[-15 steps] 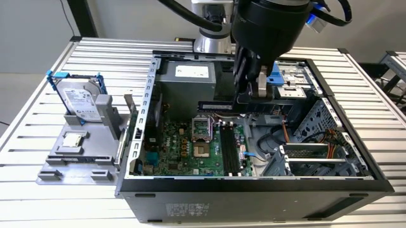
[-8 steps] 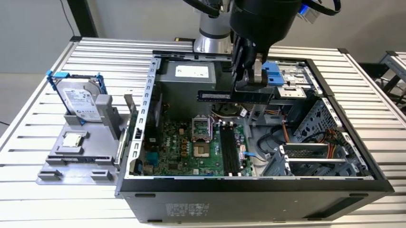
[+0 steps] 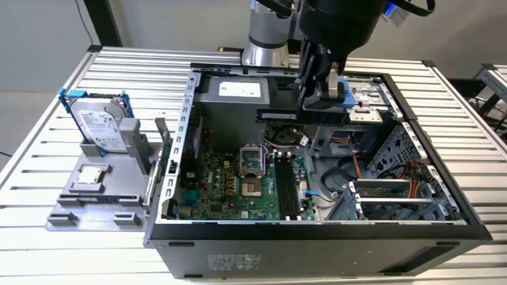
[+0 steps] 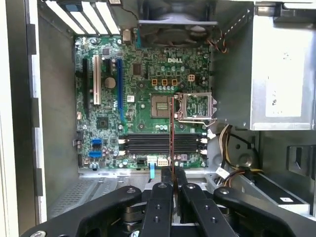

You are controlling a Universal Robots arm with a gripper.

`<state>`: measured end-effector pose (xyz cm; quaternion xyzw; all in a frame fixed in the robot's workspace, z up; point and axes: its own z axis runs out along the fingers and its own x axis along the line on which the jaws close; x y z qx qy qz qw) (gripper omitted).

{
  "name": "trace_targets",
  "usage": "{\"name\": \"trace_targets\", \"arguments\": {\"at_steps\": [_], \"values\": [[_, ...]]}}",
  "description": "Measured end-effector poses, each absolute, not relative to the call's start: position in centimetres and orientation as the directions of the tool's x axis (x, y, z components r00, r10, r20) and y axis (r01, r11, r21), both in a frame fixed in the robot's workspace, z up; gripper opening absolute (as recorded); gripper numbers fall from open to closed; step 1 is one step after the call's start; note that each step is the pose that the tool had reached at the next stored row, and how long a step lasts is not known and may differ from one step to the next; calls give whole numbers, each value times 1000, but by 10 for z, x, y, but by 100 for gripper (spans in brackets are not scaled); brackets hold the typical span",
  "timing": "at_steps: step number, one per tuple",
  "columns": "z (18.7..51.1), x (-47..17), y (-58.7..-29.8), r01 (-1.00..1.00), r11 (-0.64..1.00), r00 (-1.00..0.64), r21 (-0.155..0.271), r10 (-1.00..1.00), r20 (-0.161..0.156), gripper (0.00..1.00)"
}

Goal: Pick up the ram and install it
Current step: 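Insert the ram into the slot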

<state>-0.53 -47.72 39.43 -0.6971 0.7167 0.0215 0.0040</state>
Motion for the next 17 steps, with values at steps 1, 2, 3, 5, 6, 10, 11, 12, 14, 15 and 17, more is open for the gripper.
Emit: {"name": "trace_targets", "arguments": {"at_steps": [1, 2, 3, 5, 6, 10, 11, 12, 14, 15, 17], "values": [[394, -3, -477, -999, 30, -31, 25, -999, -36, 0], [394, -2, -476, -999, 34, -35, 25, -999, -36, 0], [394, -1, -476, -999, 38, -39, 25, -999, -36, 0], [394, 1, -476, -998, 49, -50, 25, -998, -36, 0], [394, 2, -475, -998, 62, -63, 25, -997, -36, 0], [394, 4, -475, -997, 78, -79, 25, -996, -36, 0], [394, 5, -475, -997, 77, -78, 25, -996, -36, 0], [394, 5, -475, -997, 76, -77, 25, -996, -36, 0], [394, 5, -474, -997, 72, -73, 25, -997, -36, 0], [394, 5, -474, -997, 69, -70, 25, -997, -36, 0], [394, 5, -474, -998, 55, -55, 25, -998, -36, 0]]}}
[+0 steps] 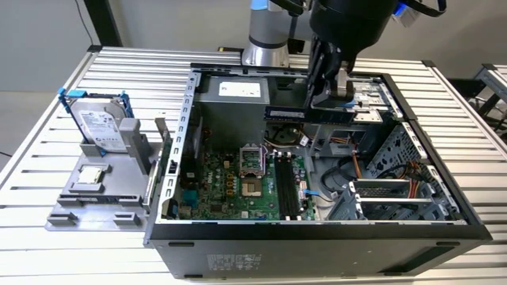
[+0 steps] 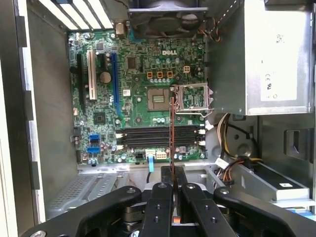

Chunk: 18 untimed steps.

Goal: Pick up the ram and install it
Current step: 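Insert the ram into the slot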

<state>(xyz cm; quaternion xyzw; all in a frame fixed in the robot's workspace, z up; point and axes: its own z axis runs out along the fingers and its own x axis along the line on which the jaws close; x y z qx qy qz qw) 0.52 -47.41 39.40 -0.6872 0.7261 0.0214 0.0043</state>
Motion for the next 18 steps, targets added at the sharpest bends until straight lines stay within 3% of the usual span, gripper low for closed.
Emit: {"name": "trace_targets", "arguments": {"at_steps": [18], "values": [[394, 5, -474, -998, 52, -53, 25, -998, -36, 0]]}}
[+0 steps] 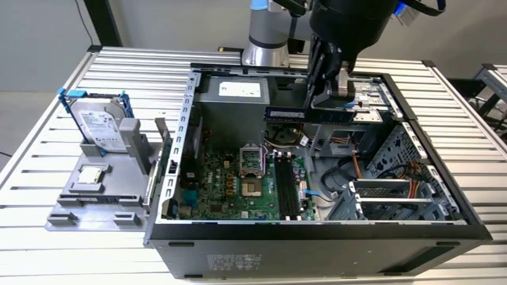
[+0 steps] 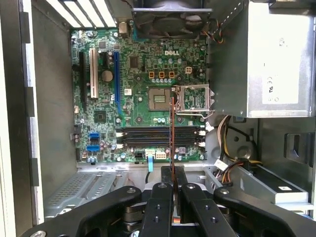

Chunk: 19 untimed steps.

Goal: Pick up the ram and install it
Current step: 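Insert the ram into the slot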

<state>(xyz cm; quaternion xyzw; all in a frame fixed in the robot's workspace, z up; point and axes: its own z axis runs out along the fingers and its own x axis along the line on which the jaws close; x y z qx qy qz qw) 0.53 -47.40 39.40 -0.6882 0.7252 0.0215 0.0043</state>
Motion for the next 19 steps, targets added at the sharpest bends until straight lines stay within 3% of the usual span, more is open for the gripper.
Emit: {"name": "trace_targets", "arguments": {"at_steps": [19], "values": [[394, 5, -474, -952, 305, -306, 25, -951, -36, 0]]}}
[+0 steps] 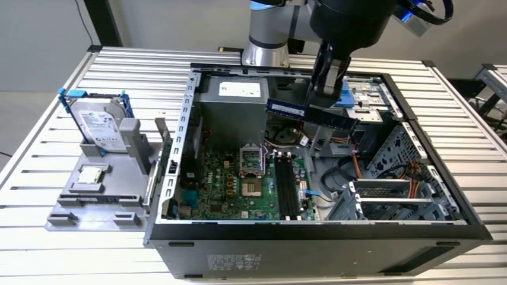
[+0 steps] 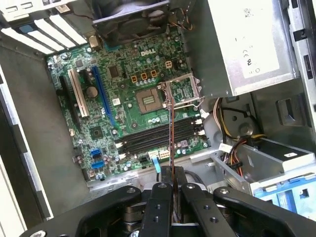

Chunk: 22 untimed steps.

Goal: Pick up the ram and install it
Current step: 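Insert the ram into the slot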

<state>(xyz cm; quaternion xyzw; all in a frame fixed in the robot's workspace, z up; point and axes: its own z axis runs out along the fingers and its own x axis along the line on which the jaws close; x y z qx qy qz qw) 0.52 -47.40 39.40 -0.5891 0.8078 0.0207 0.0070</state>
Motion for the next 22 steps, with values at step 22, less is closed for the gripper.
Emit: {"name": "trace_targets", "arguments": {"at_steps": [22], "values": [[394, 5, -474, -903, 429, -430, 25, -902, -36, 0]]}}
